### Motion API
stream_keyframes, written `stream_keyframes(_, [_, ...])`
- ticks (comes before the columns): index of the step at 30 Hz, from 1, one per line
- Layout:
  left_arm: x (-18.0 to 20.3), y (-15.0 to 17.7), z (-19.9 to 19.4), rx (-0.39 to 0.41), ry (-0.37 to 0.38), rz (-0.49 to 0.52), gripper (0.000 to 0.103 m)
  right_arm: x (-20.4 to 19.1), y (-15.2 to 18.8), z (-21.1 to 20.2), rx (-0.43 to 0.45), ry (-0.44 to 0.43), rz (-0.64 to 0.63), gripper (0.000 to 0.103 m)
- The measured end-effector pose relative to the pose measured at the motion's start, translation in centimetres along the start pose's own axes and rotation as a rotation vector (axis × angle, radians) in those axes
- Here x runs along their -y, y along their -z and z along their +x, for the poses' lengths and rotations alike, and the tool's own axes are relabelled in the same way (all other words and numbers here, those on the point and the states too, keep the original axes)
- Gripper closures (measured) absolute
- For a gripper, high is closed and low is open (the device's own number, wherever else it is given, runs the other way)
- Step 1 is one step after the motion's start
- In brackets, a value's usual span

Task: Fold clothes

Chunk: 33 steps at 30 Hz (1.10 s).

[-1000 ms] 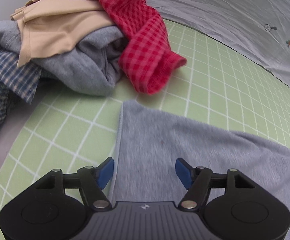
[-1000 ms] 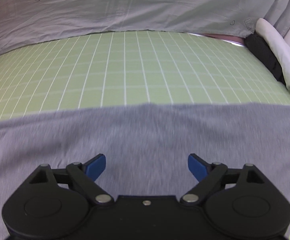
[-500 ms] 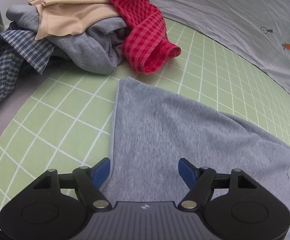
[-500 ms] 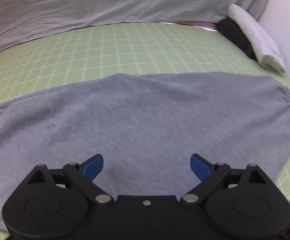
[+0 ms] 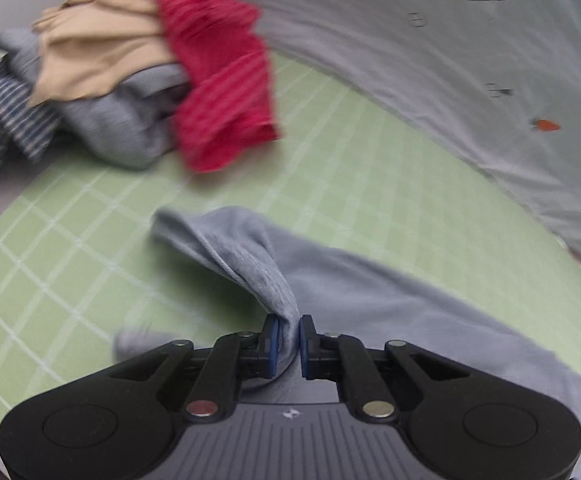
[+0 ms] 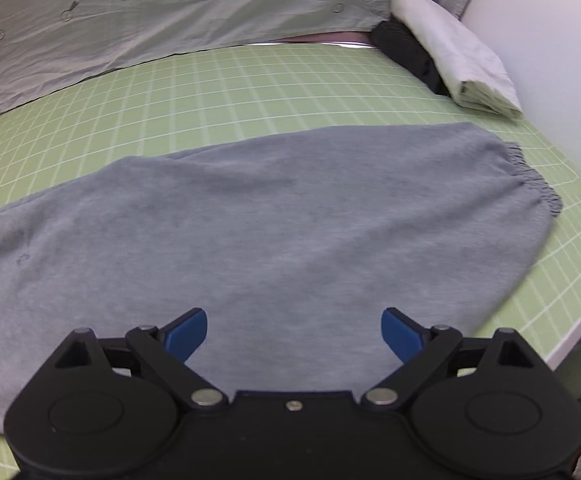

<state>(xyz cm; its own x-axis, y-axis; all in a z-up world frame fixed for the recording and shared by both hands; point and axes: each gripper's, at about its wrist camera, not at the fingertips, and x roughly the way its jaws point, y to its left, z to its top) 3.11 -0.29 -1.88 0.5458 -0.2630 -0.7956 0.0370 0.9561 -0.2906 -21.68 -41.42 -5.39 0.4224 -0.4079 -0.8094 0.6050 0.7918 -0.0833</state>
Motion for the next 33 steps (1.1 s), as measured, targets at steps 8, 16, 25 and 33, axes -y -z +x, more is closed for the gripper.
stream_keyframes(8, [13.0, 3.6, 0.9, 0.0, 0.136, 0.106, 0.092, 7.7, -0.7, 0.8, -0.008, 0.007, 0.03, 0.008])
stream_keyframes(16, [21.8, 10.1, 3.8, -0.103, 0.126, 0.21, 0.063, 15.0, -2.0, 2.5, -0.001, 0.012, 0.035, 0.008])
stream_keyframes(25, [16.9, 9.1, -0.5, 0.001, -0.018, 0.152, 0.046, 15.1, -2.6, 5.3, -0.043, -0.023, 0.023, 0.008])
stream_keyframes(33, [14.4, 8.5, 1.0, -0.065, -0.038, 0.2, 0.042, 10.7, -2.1, 4.1, -0.044, -0.067, -0.041, 0.008])
